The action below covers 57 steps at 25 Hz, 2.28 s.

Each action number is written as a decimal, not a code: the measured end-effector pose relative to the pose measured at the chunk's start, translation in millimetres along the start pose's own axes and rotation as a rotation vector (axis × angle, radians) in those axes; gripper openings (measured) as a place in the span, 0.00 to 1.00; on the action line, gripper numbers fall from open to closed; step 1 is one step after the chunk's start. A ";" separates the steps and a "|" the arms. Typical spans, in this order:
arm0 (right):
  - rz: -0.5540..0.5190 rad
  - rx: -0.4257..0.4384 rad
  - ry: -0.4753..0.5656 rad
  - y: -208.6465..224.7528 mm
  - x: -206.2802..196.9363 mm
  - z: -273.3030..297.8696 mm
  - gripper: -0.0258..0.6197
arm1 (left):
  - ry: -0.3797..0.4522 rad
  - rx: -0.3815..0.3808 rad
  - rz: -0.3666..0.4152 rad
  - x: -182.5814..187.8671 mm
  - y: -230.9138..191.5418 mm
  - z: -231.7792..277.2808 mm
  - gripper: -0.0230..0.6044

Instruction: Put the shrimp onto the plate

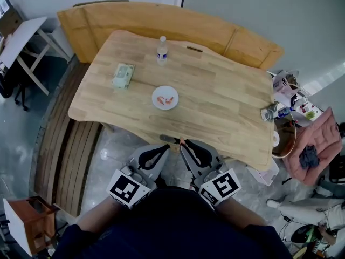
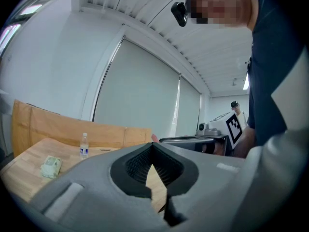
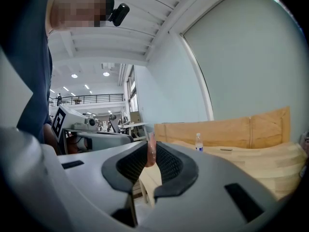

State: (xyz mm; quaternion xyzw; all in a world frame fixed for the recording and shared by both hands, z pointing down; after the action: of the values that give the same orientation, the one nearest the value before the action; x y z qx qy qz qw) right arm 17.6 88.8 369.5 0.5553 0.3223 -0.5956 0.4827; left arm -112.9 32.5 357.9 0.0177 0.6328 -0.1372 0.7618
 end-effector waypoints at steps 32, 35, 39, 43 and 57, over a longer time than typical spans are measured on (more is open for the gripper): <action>-0.009 0.102 -0.064 114.0 12.1 103.9 0.14 | -0.017 0.119 -0.028 27.1 -80.2 69.3 0.04; -0.007 0.118 -0.077 124.2 8.6 116.8 0.14 | -0.019 0.139 -0.036 26.8 -84.8 73.0 0.04; 0.011 0.125 -0.100 137.5 2.4 132.7 0.14 | -0.023 0.165 -0.045 25.7 -89.9 77.6 0.04; 0.016 0.132 -0.132 151.3 -7.8 146.6 0.14 | -0.029 0.190 -0.055 25.7 -92.8 80.2 0.04; 0.005 0.128 -0.263 197.8 -54.5 198.9 0.14 | -0.035 0.264 -0.084 21.1 -105.2 84.8 0.04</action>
State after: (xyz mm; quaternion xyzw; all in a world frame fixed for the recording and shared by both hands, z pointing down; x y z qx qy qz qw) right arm 127.9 -146.9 487.6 0.5028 0.2163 -0.6814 0.4859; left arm -52.5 -89.6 369.7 0.0888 0.5960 -0.2513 0.7574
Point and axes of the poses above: the fingertips, and each gripper's own axes: z forward along the fingers, y to its right, x out of its top, the point moved 7 cm from there along -z, backward along the fingers, and after that the axes turned 5 degrees about -y, right-handed, at the moved point
